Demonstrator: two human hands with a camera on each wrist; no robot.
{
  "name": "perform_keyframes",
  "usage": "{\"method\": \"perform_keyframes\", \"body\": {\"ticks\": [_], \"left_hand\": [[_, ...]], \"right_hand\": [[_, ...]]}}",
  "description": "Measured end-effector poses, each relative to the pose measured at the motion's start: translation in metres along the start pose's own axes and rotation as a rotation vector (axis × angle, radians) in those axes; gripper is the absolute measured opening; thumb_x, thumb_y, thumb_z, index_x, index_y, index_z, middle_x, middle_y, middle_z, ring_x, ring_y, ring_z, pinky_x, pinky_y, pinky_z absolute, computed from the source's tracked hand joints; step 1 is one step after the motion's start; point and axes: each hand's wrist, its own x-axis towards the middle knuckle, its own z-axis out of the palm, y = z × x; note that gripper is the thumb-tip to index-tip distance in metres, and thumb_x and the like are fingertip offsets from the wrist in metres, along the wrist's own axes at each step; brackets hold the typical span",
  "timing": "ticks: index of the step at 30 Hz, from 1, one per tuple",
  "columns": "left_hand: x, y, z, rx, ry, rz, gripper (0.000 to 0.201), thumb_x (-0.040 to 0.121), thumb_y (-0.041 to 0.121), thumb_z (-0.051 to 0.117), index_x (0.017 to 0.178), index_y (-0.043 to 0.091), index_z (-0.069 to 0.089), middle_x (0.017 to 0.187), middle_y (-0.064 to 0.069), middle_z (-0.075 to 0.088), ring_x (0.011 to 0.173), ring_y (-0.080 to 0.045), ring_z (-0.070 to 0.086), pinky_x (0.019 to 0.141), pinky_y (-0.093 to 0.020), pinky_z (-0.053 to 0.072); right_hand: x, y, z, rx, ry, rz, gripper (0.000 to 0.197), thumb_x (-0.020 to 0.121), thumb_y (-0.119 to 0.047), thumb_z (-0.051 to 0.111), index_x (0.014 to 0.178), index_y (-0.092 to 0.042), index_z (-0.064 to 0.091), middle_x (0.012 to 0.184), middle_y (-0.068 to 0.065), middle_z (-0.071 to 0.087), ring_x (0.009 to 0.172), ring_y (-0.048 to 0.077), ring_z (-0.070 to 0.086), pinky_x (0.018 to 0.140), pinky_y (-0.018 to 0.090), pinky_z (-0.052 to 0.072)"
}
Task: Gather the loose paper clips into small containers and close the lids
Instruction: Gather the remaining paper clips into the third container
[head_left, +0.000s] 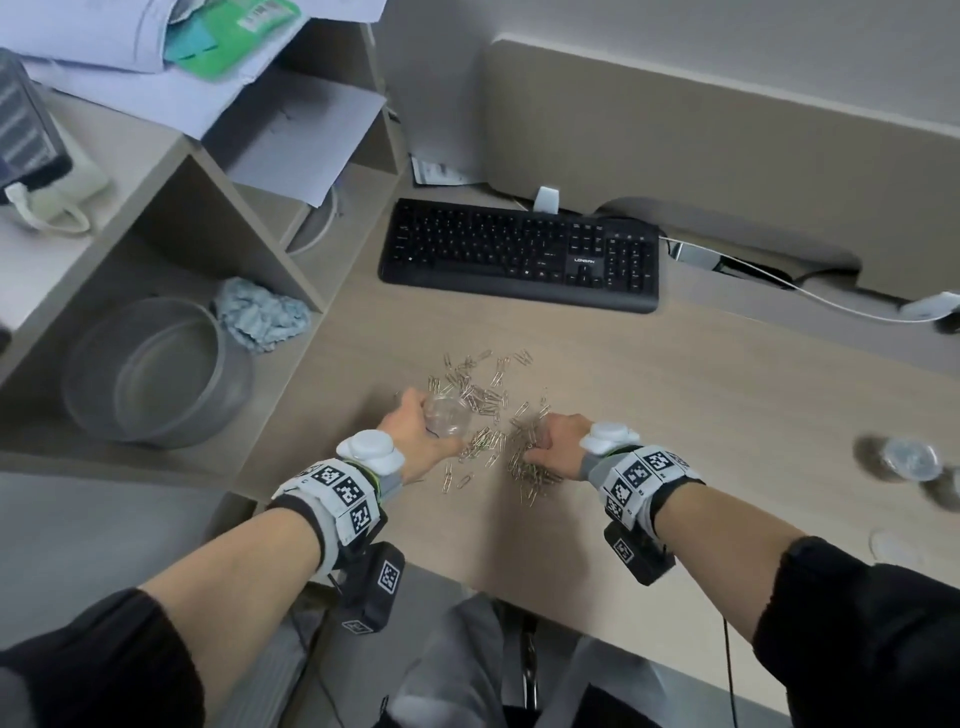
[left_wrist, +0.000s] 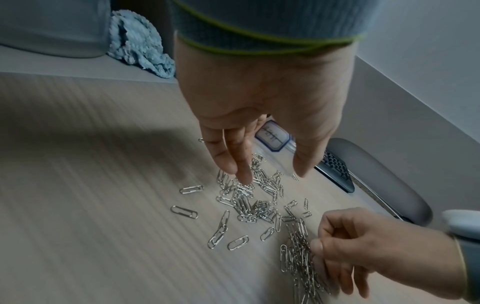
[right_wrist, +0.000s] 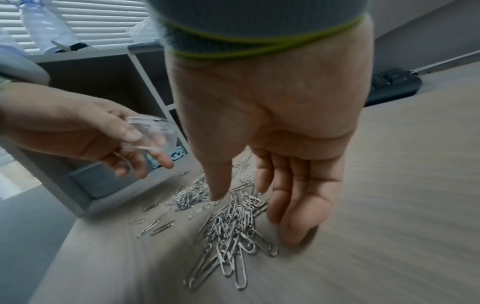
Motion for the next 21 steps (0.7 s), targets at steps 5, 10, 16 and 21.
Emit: {"method": "perform_keyframes", "body": {"ticks": [5,10,16,21], "left_hand": [[0.002,-0.003,0.004,-0.027,0.002,-0.011,0.065,0.071,0.047,0.079,0.116,0.021,0.040,0.101,0.001,0.063,0.086,-0.019,0.064,0.074,-0.032,0.052],[-0.007,-0.014,0.018,-0.089,0.036,-0.062,0.065,0.073,0.045,0.079,0.118,0.019,0.040,0.101,0.002,0.062,0.088,-0.020,0.061,0.071,-0.027,0.042],[-0.011,-0.024,0.025,-0.154,0.099,-0.086,0.065,0.072,0.046,0.081,0.114,0.019,0.040,0.100,0.003,0.061,0.087,-0.019,0.060,0.071,-0.027,0.042],[-0.013,-0.042,0.024,-0.165,0.129,-0.132,0.068,0.070,0.049,0.080,0.115,0.019,0.041,0.102,0.001,0.063,0.089,-0.022,0.061,0.073,-0.029,0.044]], "right_hand": [[0.000,0.002,0.021,0.184,-0.203,0.012,0.029,0.090,-0.036,0.064,0.073,-0.012,0.059,0.070,0.012,0.074,0.063,0.028,0.072,0.063,0.037,0.059],[0.022,-0.012,0.026,0.493,-0.086,-0.004,0.023,0.093,-0.018,0.062,0.072,-0.011,0.056,0.065,0.010,0.069,0.047,0.019,0.065,0.046,0.027,0.055],[0.027,-0.013,0.012,0.614,-0.108,-0.059,0.016,0.095,-0.014,0.059,0.081,-0.005,0.058,0.066,0.014,0.066,0.051,0.022,0.064,0.045,0.027,0.053],[0.017,-0.012,0.031,0.441,-0.369,-0.060,0.020,0.095,-0.009,0.052,0.077,-0.002,0.057,0.072,0.021,0.069,0.055,0.030,0.067,0.047,0.031,0.056]]}}
